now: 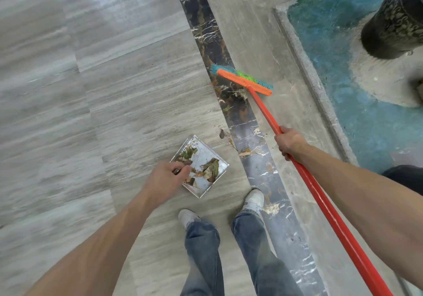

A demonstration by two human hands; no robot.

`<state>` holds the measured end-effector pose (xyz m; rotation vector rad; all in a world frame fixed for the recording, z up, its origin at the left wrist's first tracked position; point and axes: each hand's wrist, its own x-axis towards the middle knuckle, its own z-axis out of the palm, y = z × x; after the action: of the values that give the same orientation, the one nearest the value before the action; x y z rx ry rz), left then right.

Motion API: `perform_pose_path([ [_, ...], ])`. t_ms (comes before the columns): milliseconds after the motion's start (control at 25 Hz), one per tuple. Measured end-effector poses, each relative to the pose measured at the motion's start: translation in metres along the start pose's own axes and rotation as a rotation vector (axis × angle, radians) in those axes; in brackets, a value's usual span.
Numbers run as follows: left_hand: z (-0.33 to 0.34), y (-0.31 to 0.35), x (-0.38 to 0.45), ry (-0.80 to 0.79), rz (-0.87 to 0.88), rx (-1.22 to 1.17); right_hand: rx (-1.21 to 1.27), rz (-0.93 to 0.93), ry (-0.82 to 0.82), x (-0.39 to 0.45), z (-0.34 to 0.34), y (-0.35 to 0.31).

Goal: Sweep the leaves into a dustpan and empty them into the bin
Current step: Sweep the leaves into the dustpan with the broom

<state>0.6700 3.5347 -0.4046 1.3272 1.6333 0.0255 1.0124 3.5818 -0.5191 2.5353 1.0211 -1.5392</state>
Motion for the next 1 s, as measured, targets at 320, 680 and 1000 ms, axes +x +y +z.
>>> perform_pose_path([
  [320,0.000,-0.040,-0.007,-0.025,-0.038,-0.042,-0.193,-0.052,0.023,0.020,0.040,-0.007],
  [680,0.005,-0.063,-0.019,-0.012,-0.037,-0.079,-0.137,-0.020,-0.241,-0.114,0.133,0.078],
  [1000,0.002,-0.057,-0.026,0.025,0.036,-0.046,0.148,0.039,-0.471,-0.235,0.118,0.112],
])
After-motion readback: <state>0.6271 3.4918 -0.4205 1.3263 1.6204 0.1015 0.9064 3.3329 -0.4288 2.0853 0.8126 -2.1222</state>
